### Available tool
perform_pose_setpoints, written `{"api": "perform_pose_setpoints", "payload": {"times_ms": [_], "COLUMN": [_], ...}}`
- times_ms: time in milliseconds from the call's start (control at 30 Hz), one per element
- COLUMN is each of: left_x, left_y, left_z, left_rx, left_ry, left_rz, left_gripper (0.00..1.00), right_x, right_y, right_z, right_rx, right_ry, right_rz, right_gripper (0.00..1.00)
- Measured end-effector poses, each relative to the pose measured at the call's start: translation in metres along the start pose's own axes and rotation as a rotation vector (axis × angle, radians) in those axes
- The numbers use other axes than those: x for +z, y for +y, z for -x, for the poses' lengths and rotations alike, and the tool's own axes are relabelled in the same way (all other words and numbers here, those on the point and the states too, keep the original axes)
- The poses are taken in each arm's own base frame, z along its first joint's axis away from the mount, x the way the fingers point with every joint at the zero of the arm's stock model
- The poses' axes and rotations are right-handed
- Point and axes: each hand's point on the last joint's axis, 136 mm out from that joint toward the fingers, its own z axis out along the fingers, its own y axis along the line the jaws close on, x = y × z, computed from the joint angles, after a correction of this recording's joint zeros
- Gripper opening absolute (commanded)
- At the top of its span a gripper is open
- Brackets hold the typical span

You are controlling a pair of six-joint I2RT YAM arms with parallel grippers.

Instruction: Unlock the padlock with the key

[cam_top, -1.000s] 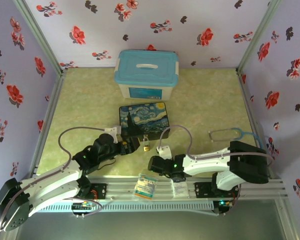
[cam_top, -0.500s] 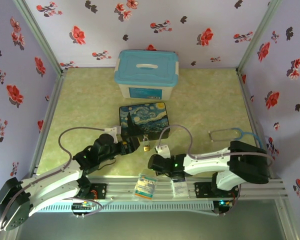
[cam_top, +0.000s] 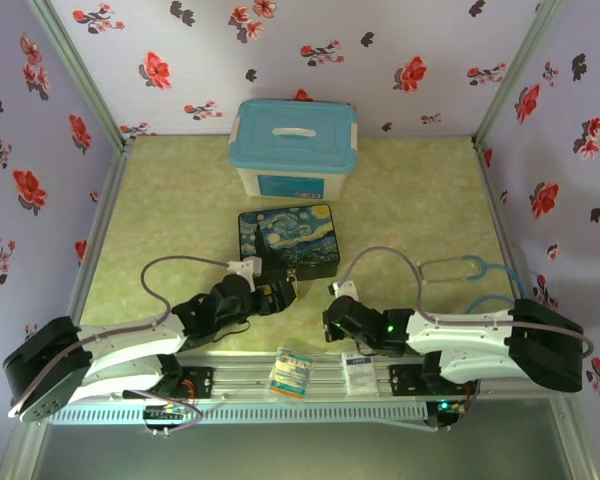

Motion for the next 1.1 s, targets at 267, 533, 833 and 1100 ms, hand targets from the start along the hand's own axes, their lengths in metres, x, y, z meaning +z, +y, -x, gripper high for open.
{"api": "perform_pose_setpoints", "payload": {"times_ms": [267,533,833,1100], "left_x": [0.004,-0.002,-0.003,-0.003], "left_y": [-0.014,-0.024,-0.023,-0.023], "left_z": [-0.004,0.010,0.012,0.012], "left_rx": [-0.117,-0.133,-0.137,-0.136], "left_ry": [-0.098,-0.178,-0.191,-0.191], "left_rz": [-0.086,-0.106,-0.099,-0.099], "left_gripper": [0.85,0.85,0.86,0.86], "right_x": [-0.001,-0.003,-0.006,-0.012], "right_y": [-0.009,-0.021,-0.038,-0.044], "right_z": [-0.007,-0.019,-0.033,-0.030], "right_rx": [0.005,-0.004,-0.003,-0.018], "right_ry": [0.016,0.058,0.104,0.103], "right_rz": [0.001,-0.039,-0.095,-0.138], "right_gripper": [0.00,0.00,0.22,0.52]}}
